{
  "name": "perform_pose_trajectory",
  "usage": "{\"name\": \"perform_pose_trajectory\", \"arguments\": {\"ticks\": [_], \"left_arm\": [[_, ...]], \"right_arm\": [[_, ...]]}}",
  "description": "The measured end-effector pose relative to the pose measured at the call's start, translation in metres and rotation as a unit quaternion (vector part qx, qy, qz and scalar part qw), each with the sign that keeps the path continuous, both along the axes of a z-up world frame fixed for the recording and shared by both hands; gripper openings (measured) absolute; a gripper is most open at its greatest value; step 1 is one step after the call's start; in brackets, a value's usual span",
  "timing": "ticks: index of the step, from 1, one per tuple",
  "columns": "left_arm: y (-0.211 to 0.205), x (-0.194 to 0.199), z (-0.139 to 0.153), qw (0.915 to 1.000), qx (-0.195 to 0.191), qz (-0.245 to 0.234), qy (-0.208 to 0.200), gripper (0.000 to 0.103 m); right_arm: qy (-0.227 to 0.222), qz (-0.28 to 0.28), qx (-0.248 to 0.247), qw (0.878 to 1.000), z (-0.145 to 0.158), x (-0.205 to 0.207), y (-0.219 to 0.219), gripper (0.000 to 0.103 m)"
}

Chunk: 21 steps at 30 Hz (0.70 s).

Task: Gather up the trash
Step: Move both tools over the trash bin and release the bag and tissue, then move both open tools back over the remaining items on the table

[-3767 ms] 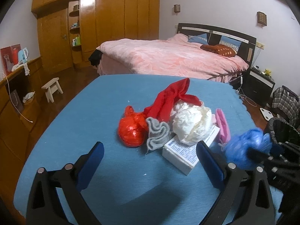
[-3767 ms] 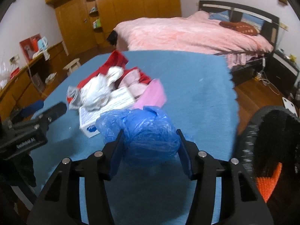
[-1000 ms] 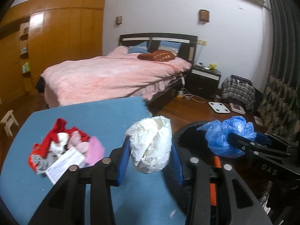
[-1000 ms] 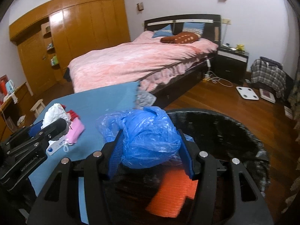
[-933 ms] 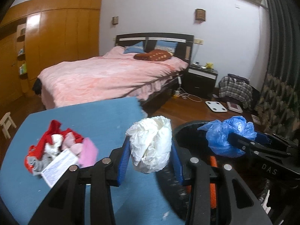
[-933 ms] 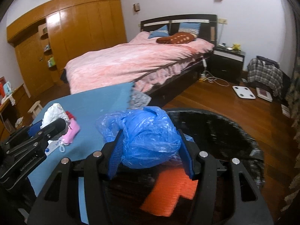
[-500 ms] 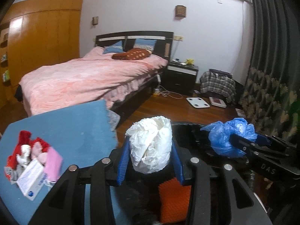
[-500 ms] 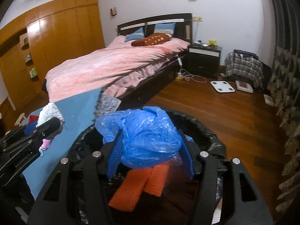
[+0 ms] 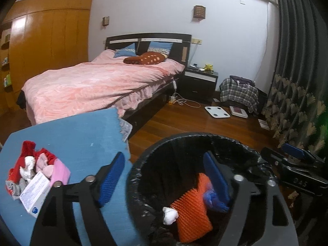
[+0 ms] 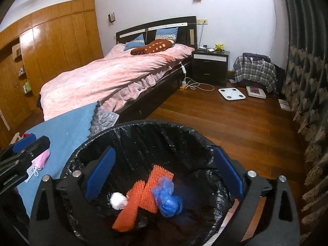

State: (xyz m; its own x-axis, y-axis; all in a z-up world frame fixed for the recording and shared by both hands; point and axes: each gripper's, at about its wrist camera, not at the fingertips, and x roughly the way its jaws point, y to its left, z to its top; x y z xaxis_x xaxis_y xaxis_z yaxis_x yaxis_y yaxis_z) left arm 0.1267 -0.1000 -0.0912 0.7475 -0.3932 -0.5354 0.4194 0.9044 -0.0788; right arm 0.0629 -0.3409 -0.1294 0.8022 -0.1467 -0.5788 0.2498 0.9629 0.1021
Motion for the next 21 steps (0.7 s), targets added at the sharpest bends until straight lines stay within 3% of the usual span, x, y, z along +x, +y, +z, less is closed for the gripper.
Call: {"name": "perform_pose_trajectory", "arguments": {"ticks": [9,21], "left_arm": [[0.036,-0.002,0.005,0.999,0.004,0.045,-0.006,0.091],[0.126,-0.004,0.006,0.9888,0.021,0.146,-0.023,0.092]], "right_arm": [[0.002,0.032,-0.004,0.999,0.007,0.015,0.036,0.097],[-0.006,0.108,-0.004,0.994,0.016,0.049,0.113,0.097]]}}
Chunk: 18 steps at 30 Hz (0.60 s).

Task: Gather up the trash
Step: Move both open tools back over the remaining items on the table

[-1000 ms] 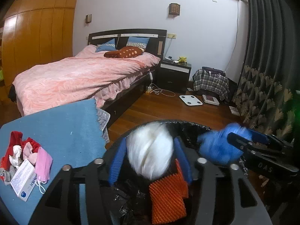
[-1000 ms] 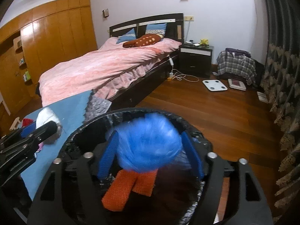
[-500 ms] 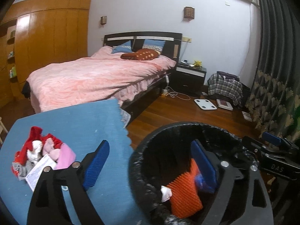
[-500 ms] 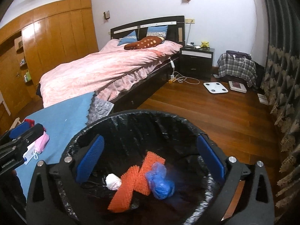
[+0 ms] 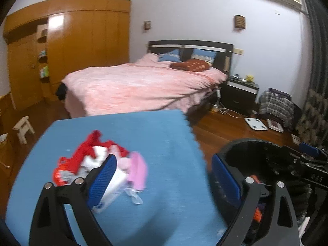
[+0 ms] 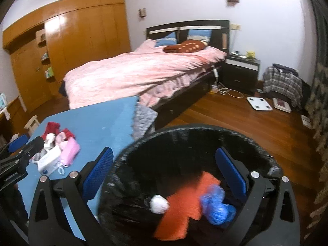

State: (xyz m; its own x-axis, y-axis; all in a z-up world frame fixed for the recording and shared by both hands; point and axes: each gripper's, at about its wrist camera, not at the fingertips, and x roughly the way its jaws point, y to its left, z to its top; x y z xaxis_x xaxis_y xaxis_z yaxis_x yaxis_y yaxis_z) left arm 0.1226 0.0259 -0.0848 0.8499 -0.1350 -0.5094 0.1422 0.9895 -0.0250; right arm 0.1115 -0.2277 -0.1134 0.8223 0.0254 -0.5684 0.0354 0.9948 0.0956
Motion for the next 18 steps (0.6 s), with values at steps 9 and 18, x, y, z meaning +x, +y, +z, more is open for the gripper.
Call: {"name": "perform_pose_trajectory", "arguments": {"ticks": [9,18], "left_arm": [[0.065,0.001,-0.007,0.9975,0.013,0.07,0.0,0.092],[0.125,0.002,-0.022,0.9914,0.023,0.128,0.01,0.092]], "right_arm": [[-0.002,0.073,-0.003,0.997,-0.002,0.032,0.081,0.097],[0.019,0.123,-0.005,0.992,-0.021,0.059,0.143,0.097]]}}
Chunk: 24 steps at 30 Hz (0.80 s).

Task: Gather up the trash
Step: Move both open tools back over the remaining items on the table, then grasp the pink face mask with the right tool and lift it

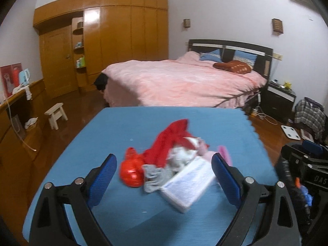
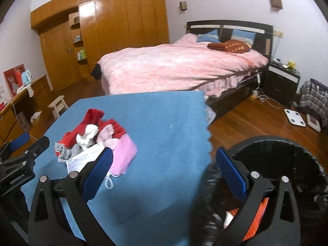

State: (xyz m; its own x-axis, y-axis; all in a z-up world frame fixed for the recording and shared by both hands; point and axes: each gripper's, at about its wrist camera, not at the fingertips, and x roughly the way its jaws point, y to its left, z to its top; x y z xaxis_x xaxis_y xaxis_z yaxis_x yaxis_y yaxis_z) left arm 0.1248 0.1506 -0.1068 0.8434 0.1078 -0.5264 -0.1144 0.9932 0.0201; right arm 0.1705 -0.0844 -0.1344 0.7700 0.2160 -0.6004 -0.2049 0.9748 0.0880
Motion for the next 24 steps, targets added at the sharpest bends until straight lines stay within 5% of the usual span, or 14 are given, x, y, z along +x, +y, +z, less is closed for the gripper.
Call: {"name": "perform_pose_trajectory", "arguments": {"ticks": [24], "left_arm": [[0.058,0.018,-0.036,0.9986,-0.007,0.044,0.028,0.092]], "right_arm": [[0.08,0.047,-0.054,0.994,-0.066,0.037,0.07,0.097]]}}
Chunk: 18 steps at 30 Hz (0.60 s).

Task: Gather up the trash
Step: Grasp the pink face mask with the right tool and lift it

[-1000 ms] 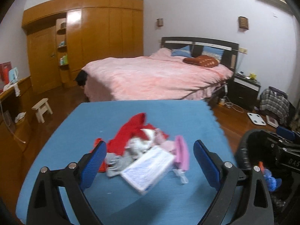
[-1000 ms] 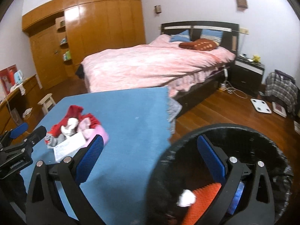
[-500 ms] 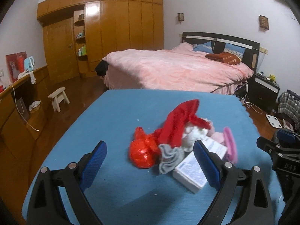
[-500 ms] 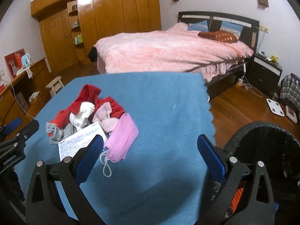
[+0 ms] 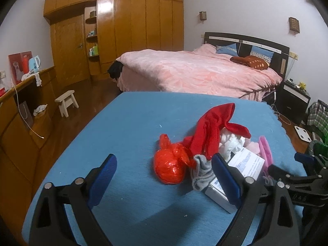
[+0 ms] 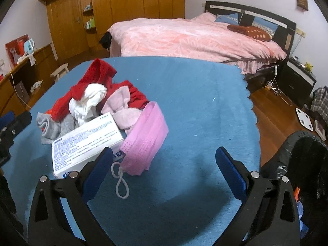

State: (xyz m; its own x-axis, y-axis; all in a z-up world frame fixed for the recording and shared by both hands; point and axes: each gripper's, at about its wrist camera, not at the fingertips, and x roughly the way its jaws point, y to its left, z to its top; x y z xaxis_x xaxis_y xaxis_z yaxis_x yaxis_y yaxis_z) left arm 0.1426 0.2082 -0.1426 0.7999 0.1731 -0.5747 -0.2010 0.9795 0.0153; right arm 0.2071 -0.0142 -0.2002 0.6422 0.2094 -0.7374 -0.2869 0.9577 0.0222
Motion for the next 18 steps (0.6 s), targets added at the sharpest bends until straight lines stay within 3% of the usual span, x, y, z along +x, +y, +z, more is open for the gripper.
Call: {"name": "perform_pose_trajectory", "arguments": {"ticks": [7,14,18], "left_arm": [[0.002,0.002,-0.003,1.0,-0.002,-0.001,0.002,0.092],[0.002,0.002,-0.002,1.0,-0.001,-0.001,0.002,0.092],[0.002,0.003,-0.003,1.0,-0.003,0.0,0.004,0.092]], "right_arm": [[0.009,-0.003,-0.01,1.0,-0.004,0.012,0.003,0.097],[0.002,-0.046,-0.005,0.999,0.001,0.015,-0.023,0.097],[0.003,-0.037,-0.002,0.999,0.001,0.018,-0.023,0.097]]}}
